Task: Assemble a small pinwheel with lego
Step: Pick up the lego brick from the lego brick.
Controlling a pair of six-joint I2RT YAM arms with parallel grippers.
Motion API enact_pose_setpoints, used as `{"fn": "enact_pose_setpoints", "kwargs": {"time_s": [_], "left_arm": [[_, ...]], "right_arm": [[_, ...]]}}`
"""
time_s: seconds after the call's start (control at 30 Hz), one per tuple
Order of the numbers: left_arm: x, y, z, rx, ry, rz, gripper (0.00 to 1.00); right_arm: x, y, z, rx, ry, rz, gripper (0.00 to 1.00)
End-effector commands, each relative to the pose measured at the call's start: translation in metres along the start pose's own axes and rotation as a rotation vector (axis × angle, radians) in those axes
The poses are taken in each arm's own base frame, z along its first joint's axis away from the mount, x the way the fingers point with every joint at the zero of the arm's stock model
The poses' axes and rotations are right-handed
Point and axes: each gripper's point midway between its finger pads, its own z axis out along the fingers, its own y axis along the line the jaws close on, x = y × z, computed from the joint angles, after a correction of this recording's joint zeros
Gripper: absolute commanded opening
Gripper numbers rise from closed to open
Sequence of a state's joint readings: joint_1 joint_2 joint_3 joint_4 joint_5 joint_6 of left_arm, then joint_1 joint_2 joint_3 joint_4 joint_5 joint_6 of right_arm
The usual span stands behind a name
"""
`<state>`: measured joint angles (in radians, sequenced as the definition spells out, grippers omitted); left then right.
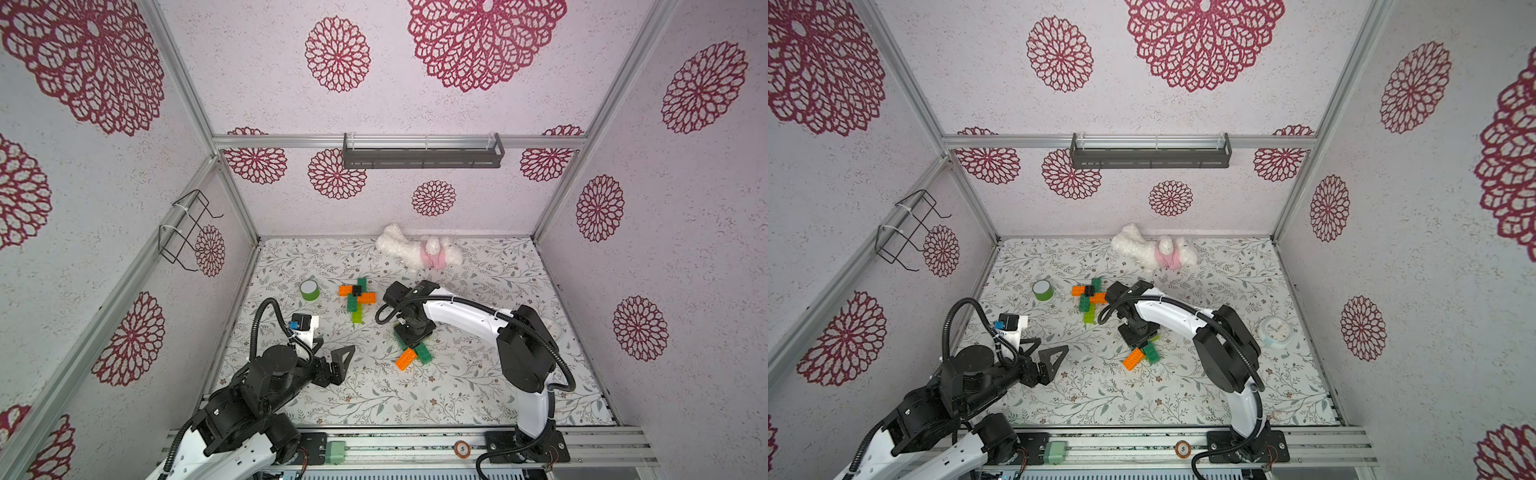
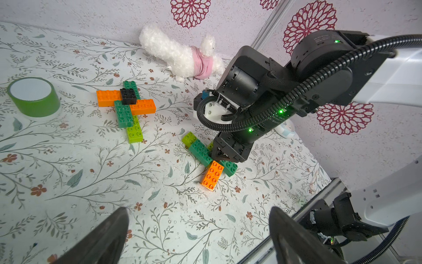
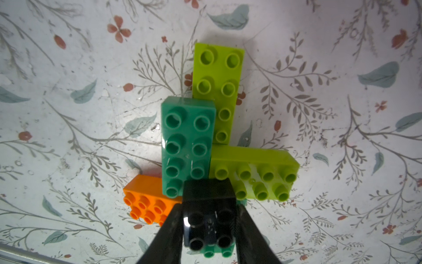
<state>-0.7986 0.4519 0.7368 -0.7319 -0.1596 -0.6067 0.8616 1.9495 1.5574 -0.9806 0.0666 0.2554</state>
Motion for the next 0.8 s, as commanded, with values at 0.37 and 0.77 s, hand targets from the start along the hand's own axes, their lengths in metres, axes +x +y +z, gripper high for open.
{"fn": "enact_pose_setpoints", "kwargs": {"time_s": [0.37, 0.77], "left_arm": [[-0.007, 0.023, -0.012, -0.092, -0.092, -0.051, 0.97], [-0.007, 0.024, -0.001, -0.071, -0.16, -0.081, 0.99]], "right_arm": [[-0.004, -0.004, -0.032, -0.033, -0.104, 0.041, 0.28], [-0.016, -0.005, -0.061, -0.072, -0.207, 0.061, 0.22]]}}
